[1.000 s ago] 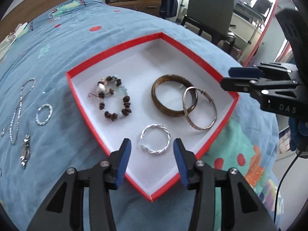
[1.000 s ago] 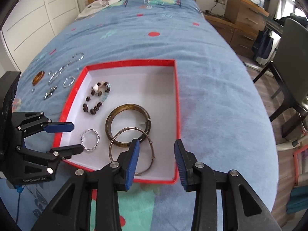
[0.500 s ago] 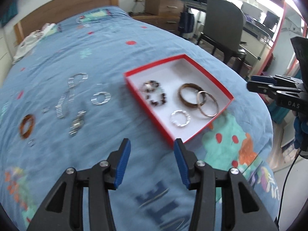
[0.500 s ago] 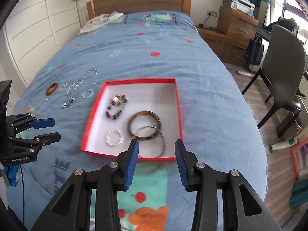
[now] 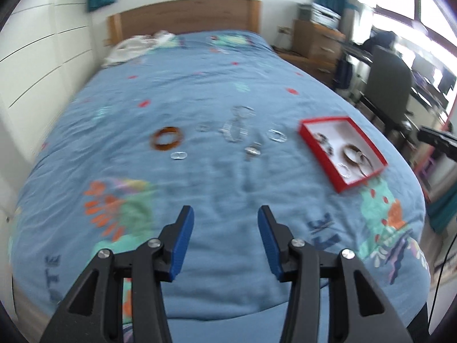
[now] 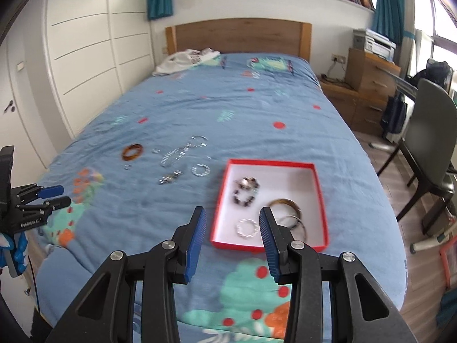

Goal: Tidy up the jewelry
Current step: 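Withdraw both tools from the box toward the rings and watch on the cover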

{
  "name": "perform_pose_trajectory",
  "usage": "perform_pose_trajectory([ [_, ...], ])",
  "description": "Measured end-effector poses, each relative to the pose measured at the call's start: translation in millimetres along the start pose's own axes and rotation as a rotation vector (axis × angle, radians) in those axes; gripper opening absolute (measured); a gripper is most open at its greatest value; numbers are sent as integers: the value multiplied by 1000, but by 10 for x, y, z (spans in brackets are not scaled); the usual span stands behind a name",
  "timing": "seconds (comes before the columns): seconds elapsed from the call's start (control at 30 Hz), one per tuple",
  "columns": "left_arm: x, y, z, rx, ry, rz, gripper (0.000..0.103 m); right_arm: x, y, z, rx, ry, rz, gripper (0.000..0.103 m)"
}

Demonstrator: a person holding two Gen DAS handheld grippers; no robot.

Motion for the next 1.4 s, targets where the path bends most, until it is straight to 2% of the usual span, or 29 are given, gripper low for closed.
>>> perform_pose_trajectory([
  [0.2, -335, -30, -572, -93, 88, 44, 45, -106, 117, -335, -36, 32, 33, 39],
  [0.47, -362, -57, -876, -152, 137, 55, 45, -39, 152, -502, -42, 66, 33, 39],
  [0.67, -87, -10, -993, -160, 144, 25, 45, 199, 174, -532, -17, 75, 6, 39],
  [1.0, 397, 170, -1040, -162, 112, -11, 45, 657, 225, -575, 13, 96, -38, 39],
  [1.4, 954, 197, -1123, -166, 89, -67, 45, 1243, 240, -767, 18, 144, -110, 39],
])
Point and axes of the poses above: each gripper's, at about its wrist camera, not at the fingertips, and x roughly the way its jaws point, z to its right, y to its top, the point moved 6 cm from there along x, roughly the way its jaws point, and after that the axes turned 1 degree about z, right-handed, at the moved point
